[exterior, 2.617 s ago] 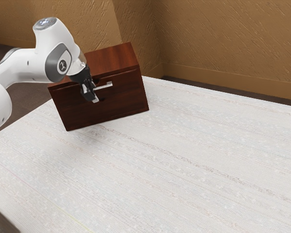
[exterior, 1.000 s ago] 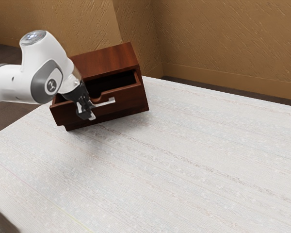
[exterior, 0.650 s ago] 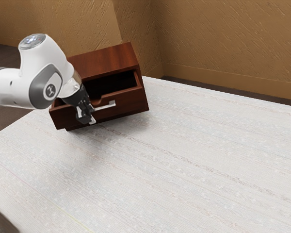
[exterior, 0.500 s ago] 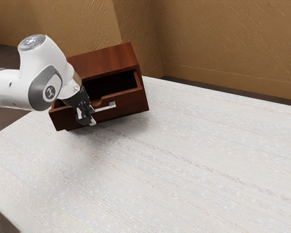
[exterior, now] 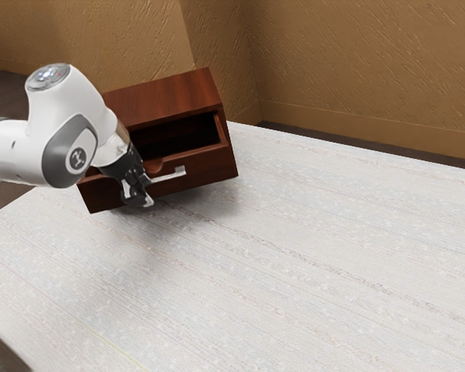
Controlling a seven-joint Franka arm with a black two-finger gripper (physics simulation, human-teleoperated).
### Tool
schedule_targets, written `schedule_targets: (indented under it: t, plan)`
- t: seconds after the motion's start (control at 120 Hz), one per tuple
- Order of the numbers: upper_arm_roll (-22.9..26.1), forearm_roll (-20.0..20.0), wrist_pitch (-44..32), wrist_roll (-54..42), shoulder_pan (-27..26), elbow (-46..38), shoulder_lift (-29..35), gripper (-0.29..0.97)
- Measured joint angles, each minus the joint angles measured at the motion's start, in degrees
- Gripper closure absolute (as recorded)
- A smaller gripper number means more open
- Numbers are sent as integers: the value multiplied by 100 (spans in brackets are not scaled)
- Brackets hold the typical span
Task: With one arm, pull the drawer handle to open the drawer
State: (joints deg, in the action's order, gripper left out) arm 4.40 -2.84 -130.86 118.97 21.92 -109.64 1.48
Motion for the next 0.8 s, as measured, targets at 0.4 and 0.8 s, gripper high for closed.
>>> schedule_targets:
  t: [0.4, 0.8]
  plan:
    - [-260, 54, -116, 19, -538, -520, 435, 42]
    - [-328, 57, -157, -3, -833, -932, 817, 42]
